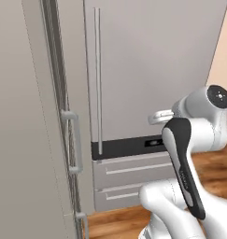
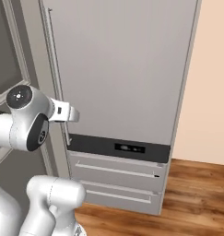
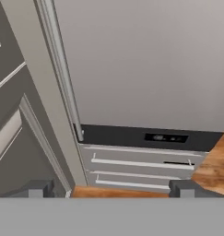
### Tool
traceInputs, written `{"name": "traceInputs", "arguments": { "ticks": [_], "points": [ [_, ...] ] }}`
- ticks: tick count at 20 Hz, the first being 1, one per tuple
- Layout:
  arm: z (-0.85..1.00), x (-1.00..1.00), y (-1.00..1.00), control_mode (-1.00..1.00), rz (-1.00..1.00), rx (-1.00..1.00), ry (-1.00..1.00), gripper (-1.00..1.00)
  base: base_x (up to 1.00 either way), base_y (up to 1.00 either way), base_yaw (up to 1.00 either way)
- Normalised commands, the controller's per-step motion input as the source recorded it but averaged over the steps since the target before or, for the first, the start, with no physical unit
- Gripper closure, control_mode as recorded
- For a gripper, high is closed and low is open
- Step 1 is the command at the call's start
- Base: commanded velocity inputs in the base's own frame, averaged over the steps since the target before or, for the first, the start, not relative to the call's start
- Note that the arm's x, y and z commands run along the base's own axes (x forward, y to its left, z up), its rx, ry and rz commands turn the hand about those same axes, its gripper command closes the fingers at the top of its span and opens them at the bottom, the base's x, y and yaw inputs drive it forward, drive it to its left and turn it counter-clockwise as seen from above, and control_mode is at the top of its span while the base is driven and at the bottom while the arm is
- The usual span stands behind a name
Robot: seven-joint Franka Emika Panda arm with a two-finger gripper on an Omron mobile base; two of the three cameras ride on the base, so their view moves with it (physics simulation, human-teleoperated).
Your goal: Take the donuts from the fridge and place them on the empty tray on the dining counter.
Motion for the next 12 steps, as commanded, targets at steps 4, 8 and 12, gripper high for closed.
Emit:
{"name": "traceInputs", "arguments": {
  "ticks": [4,8,12],
  "points": [
    [0.0,0.0,0.0,1.0,0.0,0.0,0.0,-1.0,0.0,-0.02,0.18],
    [0.0,0.0,0.0,1.0,0.0,0.0,0.0,-1.0,0.0,0.0,0.25],
    [0.0,0.0,0.0,1.0,0.0,0.0,0.0,-1.0,0.0,0.0,0.26]
  ]
}}
